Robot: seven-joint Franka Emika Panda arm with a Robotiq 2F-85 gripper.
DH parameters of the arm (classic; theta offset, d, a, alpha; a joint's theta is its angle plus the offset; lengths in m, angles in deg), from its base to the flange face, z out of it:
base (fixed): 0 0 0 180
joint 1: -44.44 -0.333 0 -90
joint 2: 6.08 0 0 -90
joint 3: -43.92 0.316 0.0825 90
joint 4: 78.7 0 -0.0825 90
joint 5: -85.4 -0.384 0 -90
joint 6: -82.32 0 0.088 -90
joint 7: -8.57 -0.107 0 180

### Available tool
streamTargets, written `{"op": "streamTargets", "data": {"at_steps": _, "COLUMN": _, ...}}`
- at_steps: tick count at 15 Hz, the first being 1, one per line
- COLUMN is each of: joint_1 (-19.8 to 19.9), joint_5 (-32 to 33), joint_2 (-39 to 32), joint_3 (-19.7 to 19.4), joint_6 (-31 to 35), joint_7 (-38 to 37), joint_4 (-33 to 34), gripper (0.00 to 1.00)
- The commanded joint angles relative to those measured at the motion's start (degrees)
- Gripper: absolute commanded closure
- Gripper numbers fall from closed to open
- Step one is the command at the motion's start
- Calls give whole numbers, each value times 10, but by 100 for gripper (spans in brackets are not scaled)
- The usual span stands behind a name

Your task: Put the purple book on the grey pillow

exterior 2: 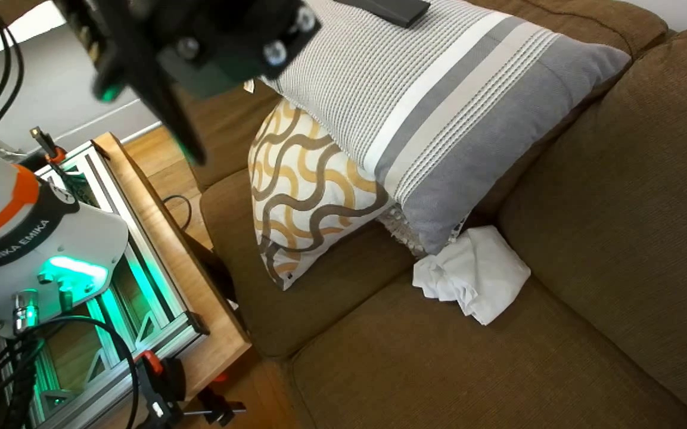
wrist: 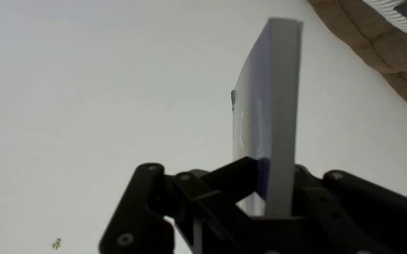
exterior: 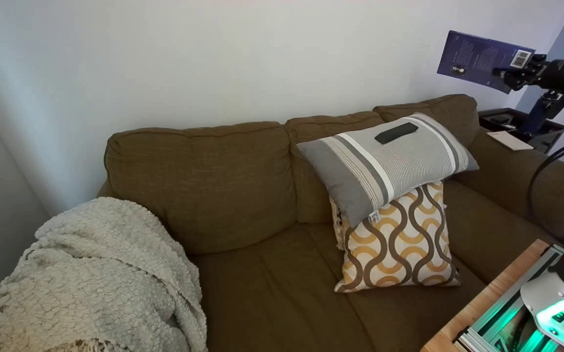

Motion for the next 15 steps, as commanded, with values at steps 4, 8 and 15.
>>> {"op": "streamTargets", "data": {"at_steps": 4, "joint_1": 273, "joint_5": -177, "joint_2": 206, "joint_3": 291, "joint_6": -186, "joint_7": 5, "joint_4": -10, "gripper": 97}}
{"op": "streamTargets", "data": {"at_steps": 8, "joint_1": 413, "joint_5": -357, "joint_2": 317, "joint_3": 447, "joint_6": -259, "joint_7": 5, "joint_4": 6, "gripper": 97}}
{"op": "streamTargets", "data": {"at_steps": 15, "joint_1": 408, "joint_5": -280, "joint_2": 280, "joint_3": 392, "joint_6": -221, "joint_7": 22, "joint_4": 20, "gripper": 97}}
